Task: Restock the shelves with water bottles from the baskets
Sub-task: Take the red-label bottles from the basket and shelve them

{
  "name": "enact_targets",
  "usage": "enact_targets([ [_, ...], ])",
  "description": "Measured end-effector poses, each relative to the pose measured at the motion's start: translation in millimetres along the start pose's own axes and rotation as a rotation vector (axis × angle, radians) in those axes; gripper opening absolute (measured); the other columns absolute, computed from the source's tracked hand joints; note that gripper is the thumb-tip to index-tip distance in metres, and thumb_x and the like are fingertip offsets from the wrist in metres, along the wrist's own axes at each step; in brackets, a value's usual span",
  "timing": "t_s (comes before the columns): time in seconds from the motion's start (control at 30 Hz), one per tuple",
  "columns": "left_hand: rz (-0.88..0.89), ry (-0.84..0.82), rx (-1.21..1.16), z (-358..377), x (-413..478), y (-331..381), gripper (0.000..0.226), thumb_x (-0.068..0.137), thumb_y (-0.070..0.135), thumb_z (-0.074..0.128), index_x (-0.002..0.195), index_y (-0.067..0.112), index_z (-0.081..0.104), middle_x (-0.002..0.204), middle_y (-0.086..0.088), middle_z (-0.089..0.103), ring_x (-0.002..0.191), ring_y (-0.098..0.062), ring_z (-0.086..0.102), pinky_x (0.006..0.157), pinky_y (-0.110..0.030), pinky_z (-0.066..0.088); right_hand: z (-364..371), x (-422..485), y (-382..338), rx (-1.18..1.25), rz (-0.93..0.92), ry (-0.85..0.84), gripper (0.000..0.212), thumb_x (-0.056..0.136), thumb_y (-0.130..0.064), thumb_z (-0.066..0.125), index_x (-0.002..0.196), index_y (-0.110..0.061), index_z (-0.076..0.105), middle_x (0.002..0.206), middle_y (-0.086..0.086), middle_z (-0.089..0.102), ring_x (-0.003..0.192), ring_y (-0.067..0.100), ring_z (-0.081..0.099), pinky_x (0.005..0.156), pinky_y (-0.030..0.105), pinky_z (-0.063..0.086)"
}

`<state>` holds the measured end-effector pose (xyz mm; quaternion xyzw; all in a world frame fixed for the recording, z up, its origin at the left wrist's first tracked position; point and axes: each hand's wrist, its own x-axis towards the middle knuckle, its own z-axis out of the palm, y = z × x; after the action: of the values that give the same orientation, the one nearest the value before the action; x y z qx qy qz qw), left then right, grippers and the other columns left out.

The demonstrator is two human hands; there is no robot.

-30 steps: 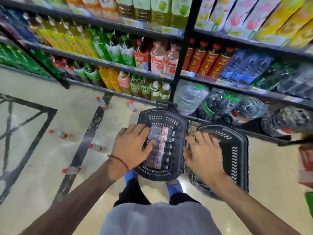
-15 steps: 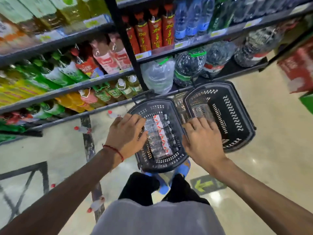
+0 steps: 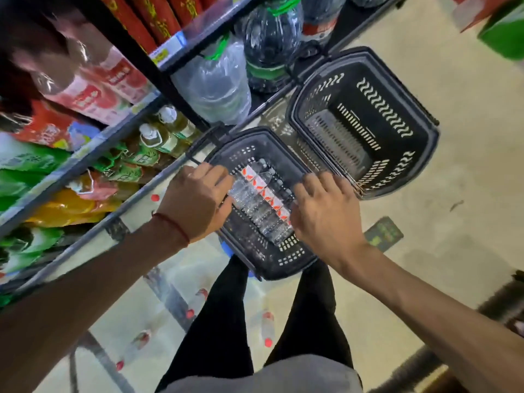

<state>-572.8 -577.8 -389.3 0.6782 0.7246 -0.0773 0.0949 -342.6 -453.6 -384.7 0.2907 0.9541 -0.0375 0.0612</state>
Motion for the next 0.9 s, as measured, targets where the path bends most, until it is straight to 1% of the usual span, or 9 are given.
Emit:
enact_targets([
  [0.2,0.16,-0.08,0.012,66,33,-31,0.038,0.094,0.036,0.044,0.114,0.012,0.065,0.112,-0.009,0.064,0.102,-0.033,0.057,0.078,-0.045,0.045,78,22,-40,0.062,0.134,-0.083,0.023,0.083,-0.03,0.069,0.098,-0.011,0.067,0.099,0.009,0.062,0.094,0.035,0.058,0.083,0.046,0.044],
  [0.33,0.237,-0.15,0.025,130,55,-49,0.044,0.092,0.037,0.039,0.114,0.01,0.067,0.11,-0.012,0.066,0.098,-0.037,0.059,0.078,-0.046,0.048,138,37,-54,0.108,0.134,-0.08,0.024,0.082,-0.031,0.066,0.097,-0.012,0.067,0.097,0.008,0.062,0.094,0.034,0.058,0.082,0.045,0.042],
  [0.5,0.31,-0.125,0.043,218,79,-63,0.03,0.09,0.032,0.047,0.106,0.015,0.065,0.107,-0.01,0.065,0.095,-0.035,0.058,0.078,-0.042,0.04,240,63,-61,0.154,0.201,-0.201,0.032,0.082,-0.036,0.07,0.103,-0.012,0.069,0.1,0.009,0.065,0.097,0.035,0.061,0.084,0.047,0.049],
  [0.57,0.331,-0.085,0.026,252,84,-67,0.027,0.089,0.031,0.048,0.105,0.017,0.064,0.107,-0.009,0.064,0.097,-0.034,0.058,0.078,-0.042,0.038,286,79,-64,0.238,0.267,-0.292,0.035,0.088,-0.038,0.066,0.113,-0.015,0.068,0.108,0.009,0.066,0.106,0.034,0.061,0.09,0.047,0.049],
  [0.67,0.395,-0.01,-0.031,297,87,-71,0.031,0.089,0.028,0.051,0.112,0.014,0.067,0.112,-0.011,0.066,0.101,-0.036,0.061,0.081,-0.045,0.041,361,108,-69,0.556,0.478,-0.445,0.046,0.099,-0.043,0.059,0.137,-0.018,0.057,0.128,0.007,0.063,0.12,0.03,0.058,0.097,0.042,0.049],
  [0.77,0.412,0.0,-0.045,327,90,-76,0.033,0.088,0.026,0.054,0.113,0.012,0.07,0.116,-0.009,0.068,0.102,-0.034,0.063,0.081,-0.045,0.046,429,137,-78,1.199,0.893,-0.482,0.048,0.101,-0.038,0.068,0.138,-0.015,0.046,0.109,0.007,0.07,0.09,0.023,0.064,0.071,0.026,0.057],
  [0.8,0.418,-0.018,-0.034,335,91,-77,0.033,0.087,0.027,0.054,0.113,0.012,0.069,0.115,-0.008,0.068,0.101,-0.033,0.063,0.08,-0.045,0.046,450,146,-81,1.395,1.025,-0.466,0.054,0.099,-0.035,0.071,0.139,-0.012,0.044,0.108,0.011,0.071,0.084,0.023,0.062,0.066,0.027,0.059],
  [0.83,0.427,-0.04,-0.019,342,91,-78,0.032,0.087,0.027,0.054,0.112,0.013,0.069,0.112,-0.006,0.067,0.1,-0.033,0.063,0.079,-0.045,0.046,471,154,-84,1.527,1.116,-0.444,0.06,0.097,-0.036,0.073,0.14,-0.007,0.045,0.112,0.014,0.071,0.084,0.024,0.062,0.07,0.031,0.061],
  [0.9,0.432,-0.076,0.009,355,92,-81,0.027,0.086,0.026,0.056,0.107,0.015,0.069,0.105,-0.004,0.065,0.096,-0.031,0.061,0.077,-0.045,0.047,507,168,-87,1.613,1.173,-0.453,0.058,0.093,-0.046,0.075,0.128,-0.003,0.061,0.131,0.015,0.069,0.101,0.024,0.066,0.081,0.027,0.059],
])
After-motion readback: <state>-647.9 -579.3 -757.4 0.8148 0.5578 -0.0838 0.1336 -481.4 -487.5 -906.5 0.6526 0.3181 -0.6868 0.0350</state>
